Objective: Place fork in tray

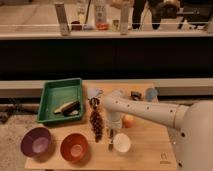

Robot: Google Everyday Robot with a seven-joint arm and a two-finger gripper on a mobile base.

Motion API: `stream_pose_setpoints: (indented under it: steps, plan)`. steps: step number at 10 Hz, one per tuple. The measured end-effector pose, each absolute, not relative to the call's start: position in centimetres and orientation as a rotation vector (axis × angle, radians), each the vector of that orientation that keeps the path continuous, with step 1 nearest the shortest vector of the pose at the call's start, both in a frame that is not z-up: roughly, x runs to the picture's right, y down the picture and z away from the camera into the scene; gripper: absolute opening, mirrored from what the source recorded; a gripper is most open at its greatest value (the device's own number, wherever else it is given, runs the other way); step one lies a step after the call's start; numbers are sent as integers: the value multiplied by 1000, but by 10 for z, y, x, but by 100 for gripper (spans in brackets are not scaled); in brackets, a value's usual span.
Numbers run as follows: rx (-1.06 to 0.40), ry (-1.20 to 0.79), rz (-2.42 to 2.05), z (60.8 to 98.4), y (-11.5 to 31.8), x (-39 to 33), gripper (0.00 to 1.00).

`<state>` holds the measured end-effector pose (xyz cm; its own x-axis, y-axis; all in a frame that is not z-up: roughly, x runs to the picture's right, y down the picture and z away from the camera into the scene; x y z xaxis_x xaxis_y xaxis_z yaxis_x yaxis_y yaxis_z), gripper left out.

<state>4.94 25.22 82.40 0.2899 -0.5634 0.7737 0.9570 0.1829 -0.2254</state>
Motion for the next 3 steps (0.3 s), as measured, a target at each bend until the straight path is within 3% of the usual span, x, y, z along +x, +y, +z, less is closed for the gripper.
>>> stream_pose_setpoints:
  steps: [2, 3]
  plan:
    - [-793, -613, -1171, 826, 255, 48, 2]
    - [-792, -612, -1172, 826, 254, 48, 0]
